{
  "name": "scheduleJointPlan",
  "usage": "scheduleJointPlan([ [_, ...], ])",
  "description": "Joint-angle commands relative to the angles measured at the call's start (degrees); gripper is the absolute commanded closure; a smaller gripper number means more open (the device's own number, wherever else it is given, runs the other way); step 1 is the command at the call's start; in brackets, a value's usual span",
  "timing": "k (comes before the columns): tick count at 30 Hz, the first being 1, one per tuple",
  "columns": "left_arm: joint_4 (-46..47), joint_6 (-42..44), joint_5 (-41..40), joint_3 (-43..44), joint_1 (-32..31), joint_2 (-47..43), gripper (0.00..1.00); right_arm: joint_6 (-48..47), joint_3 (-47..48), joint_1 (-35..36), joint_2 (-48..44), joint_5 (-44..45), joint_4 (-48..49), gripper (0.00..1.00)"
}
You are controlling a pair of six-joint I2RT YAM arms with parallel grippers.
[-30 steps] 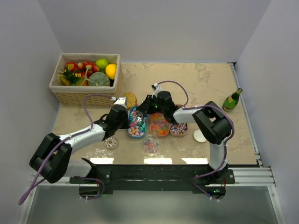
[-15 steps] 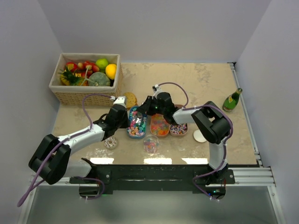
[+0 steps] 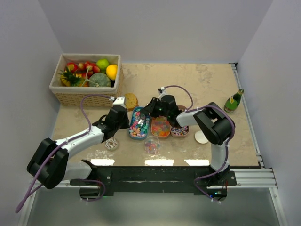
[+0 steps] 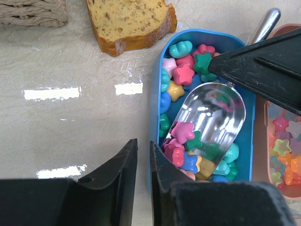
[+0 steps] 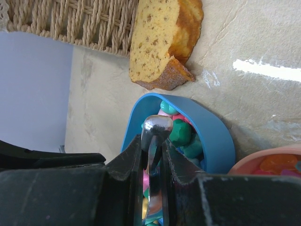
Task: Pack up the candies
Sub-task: Scoop the fake candies from the storage box.
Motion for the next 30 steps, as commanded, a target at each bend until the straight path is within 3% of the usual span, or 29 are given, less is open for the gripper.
scheduleJointPlan([
  [1,0.4,-0.4,-1.7,1.8,0.2,-1.4,0.78,0.9,-0.8,-0.7,-3.1,1.3,2.1,1.00],
  [30,-0.2,-0.3,-2.0,1.9,0.2,-1.5,0.78,7.7,-2.1,-4.0,-3.4,-4.5,8.2,1.00],
])
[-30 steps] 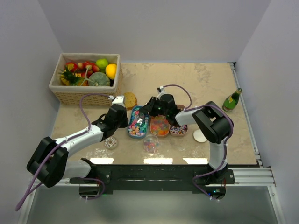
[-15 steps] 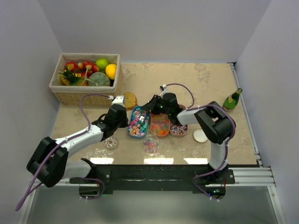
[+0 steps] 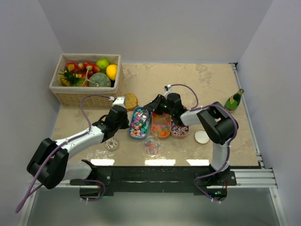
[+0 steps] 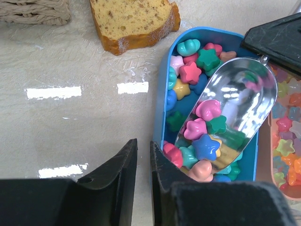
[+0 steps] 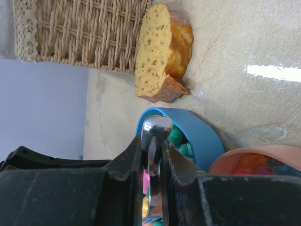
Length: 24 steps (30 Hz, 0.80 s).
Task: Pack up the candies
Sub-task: Scoop the fake candies from the storage box.
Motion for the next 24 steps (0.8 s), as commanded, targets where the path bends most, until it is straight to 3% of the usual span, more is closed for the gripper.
scheduleJointPlan([
  [1,0.3,-0.3,-1.6,1.9,0.2,-1.4,0.78,2.9,-0.2,-0.6,-2.3,-2.5,4.8,1.00],
  [24,0.4,-0.4,-3.1,1.8,0.2,-3.8,0.78,6.3,-4.2,-2.9,-7.3,-5.1,8.2,1.00],
])
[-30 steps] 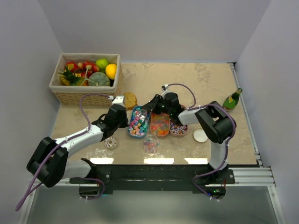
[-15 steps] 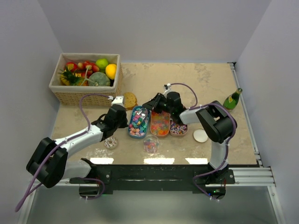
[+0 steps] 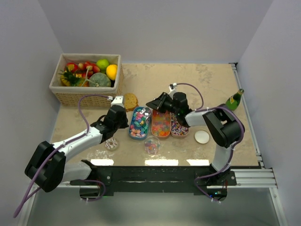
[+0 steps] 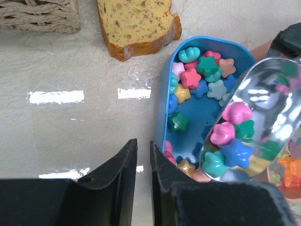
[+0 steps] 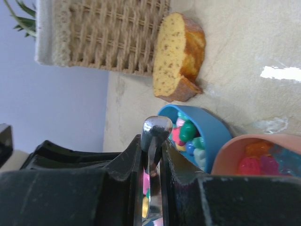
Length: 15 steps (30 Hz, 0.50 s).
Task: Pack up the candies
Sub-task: Scoop the fake candies from the storage box.
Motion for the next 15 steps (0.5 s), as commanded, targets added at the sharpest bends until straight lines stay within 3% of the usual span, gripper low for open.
scheduleJointPlan([
  [1,1.1,-0.5,-1.6,1.8,0.2,-1.6,0.78,2.7,-1.2,-0.4,-4.2,-2.1,5.6,1.00],
  [15,1.3,-0.4,-1.1,1.8,0.2,-1.5,0.77,4.6,-7.9,-2.2,-12.2,-4.7,7.5,1.00],
])
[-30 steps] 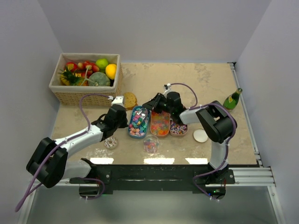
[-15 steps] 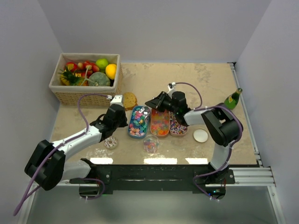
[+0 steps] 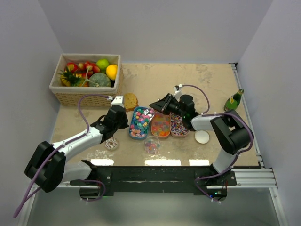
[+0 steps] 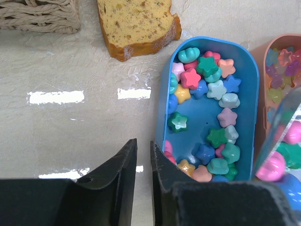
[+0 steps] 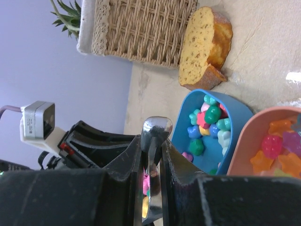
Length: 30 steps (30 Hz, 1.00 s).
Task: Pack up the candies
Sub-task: Place the fake candies in the packing bottle.
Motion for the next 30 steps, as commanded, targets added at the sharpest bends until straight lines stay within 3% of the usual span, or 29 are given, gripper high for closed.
scheduleJointPlan([
  [1,1.3,-0.4,-1.0,1.8,0.3,-1.3,0.77,1.0,-2.2,-0.7,-5.8,-1.2,3.2,1.00],
  [14,1.1,0.0,-0.5,1.9,0.3,-1.5,0.77,-2.5,-8.6,-2.0,-15.0,0.8,-2.8,1.00],
  [30,1.0,0.4,-0.8,2.0,0.3,-1.9,0.78,-16.8,-9.7,-2.1,-24.1,5.4,-17.6,1.00],
])
